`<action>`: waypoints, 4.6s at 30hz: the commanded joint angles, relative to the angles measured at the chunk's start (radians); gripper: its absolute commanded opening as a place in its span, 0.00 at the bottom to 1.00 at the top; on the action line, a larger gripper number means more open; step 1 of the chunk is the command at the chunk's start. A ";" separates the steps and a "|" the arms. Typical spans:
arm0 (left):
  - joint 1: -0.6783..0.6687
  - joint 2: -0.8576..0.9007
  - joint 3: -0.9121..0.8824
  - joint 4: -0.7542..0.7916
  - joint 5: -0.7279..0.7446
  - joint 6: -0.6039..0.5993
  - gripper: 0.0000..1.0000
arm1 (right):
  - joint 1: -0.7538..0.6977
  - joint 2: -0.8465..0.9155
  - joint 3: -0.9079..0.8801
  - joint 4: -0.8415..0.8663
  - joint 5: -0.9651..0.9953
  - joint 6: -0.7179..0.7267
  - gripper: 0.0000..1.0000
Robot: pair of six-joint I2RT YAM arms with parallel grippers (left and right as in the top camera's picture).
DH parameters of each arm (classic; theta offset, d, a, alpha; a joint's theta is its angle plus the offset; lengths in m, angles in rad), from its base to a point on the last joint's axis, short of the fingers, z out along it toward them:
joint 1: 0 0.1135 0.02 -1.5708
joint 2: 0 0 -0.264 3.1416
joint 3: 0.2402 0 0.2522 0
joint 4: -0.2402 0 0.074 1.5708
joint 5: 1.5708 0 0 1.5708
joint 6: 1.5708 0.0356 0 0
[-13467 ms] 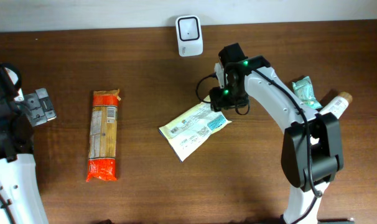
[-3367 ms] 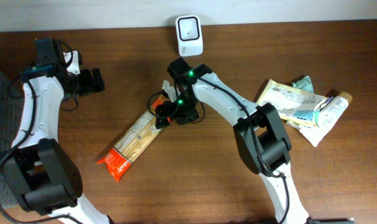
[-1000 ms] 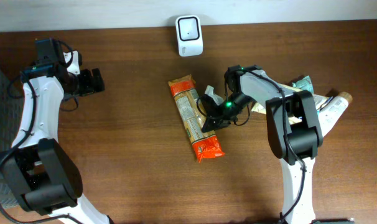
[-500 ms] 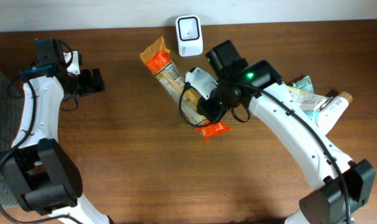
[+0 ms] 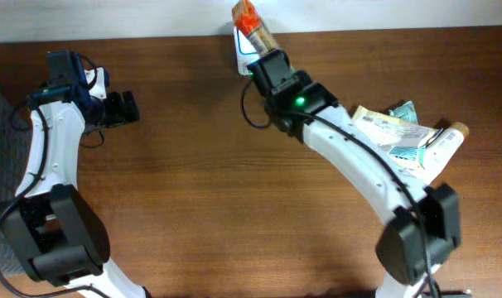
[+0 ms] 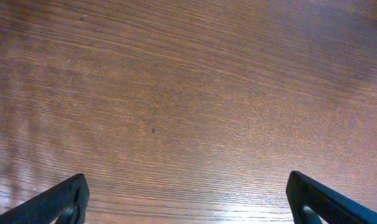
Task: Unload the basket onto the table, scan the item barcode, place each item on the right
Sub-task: 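Lift the pasta bag and hold its barcode over the scanner, then carry the pasta bag to the right pile and release it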
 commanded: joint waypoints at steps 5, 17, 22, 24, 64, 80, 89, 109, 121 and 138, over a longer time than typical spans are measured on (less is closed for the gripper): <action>0.005 0.000 0.012 0.002 -0.004 0.016 0.99 | 0.002 0.137 0.039 0.754 0.427 -0.491 0.04; 0.005 0.000 0.012 0.002 -0.004 0.016 0.99 | -0.109 0.546 0.039 1.593 0.515 -1.041 0.04; 0.005 0.000 0.012 0.002 -0.004 0.016 0.99 | -0.115 0.549 0.039 1.589 0.478 -0.996 0.04; 0.005 0.000 0.012 0.002 -0.004 0.016 0.99 | -0.112 0.549 0.039 1.535 0.458 -0.946 0.04; 0.005 0.000 0.012 0.002 -0.004 0.016 0.99 | 0.063 -0.149 0.039 1.087 0.644 -0.784 0.04; 0.006 0.000 0.012 0.002 -0.004 0.016 0.99 | 0.100 -0.316 -0.008 0.047 0.523 -0.344 0.04; 0.006 0.000 0.012 0.002 -0.004 0.016 0.99 | -0.241 -0.328 -0.008 -0.425 -0.208 0.267 0.04; 0.006 0.000 0.012 0.002 -0.004 0.016 0.99 | -0.873 -0.283 -0.164 -0.511 -1.055 0.156 0.85; 0.006 0.000 0.012 0.002 -0.004 0.016 0.99 | -0.542 -0.600 0.170 -0.816 -1.149 0.097 0.99; 0.006 0.000 0.012 0.002 -0.004 0.016 0.99 | -0.570 -0.945 -0.264 -0.280 -0.846 0.022 0.99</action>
